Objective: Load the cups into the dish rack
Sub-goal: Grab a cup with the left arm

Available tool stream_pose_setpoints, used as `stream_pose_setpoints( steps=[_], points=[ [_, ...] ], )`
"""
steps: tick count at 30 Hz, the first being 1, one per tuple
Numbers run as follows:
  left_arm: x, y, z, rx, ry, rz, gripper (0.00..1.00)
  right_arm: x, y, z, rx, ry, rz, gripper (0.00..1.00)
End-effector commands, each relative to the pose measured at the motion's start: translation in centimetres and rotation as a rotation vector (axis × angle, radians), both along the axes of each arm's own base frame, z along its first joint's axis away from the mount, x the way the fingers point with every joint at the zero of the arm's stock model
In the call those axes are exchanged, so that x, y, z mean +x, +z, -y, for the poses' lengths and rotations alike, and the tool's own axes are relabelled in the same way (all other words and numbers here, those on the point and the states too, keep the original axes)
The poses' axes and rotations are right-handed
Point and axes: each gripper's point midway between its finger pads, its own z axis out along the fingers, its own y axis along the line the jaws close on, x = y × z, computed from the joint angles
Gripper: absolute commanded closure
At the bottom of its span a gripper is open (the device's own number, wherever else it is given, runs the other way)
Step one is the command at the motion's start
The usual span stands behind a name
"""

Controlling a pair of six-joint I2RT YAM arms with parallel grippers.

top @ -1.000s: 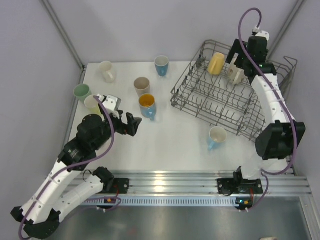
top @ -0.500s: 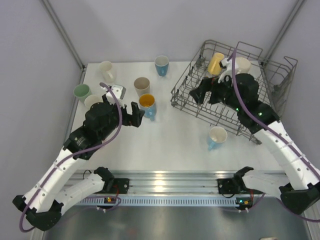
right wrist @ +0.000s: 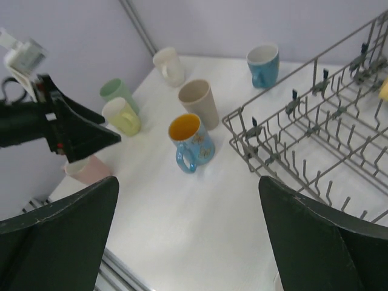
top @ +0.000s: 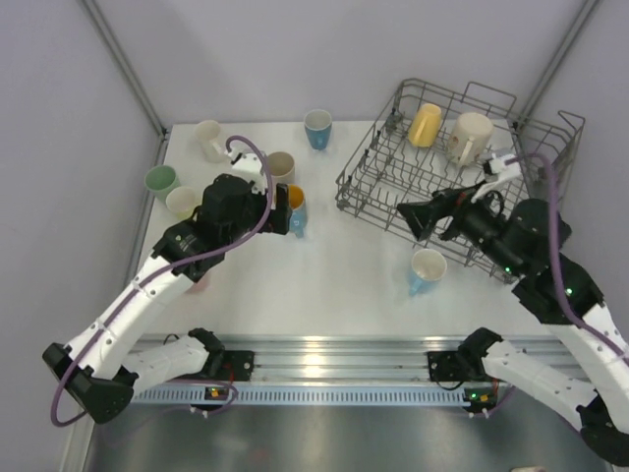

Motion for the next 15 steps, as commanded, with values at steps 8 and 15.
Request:
stream_pose_setpoints(
  steps=[8,15],
  points=[
    [2.0,-1.0,-0.7,0.049,0.017,-0.038,0.03,-1.2,3.4,3.8,0.062,-0.128,0.116,0.01],
    [3.4,-4.0,-0.9,0.028,-0.011,-0.153,0.07,-0.4,2.1,3.4,0.048,-0.14,0.101,0.01]
  ],
)
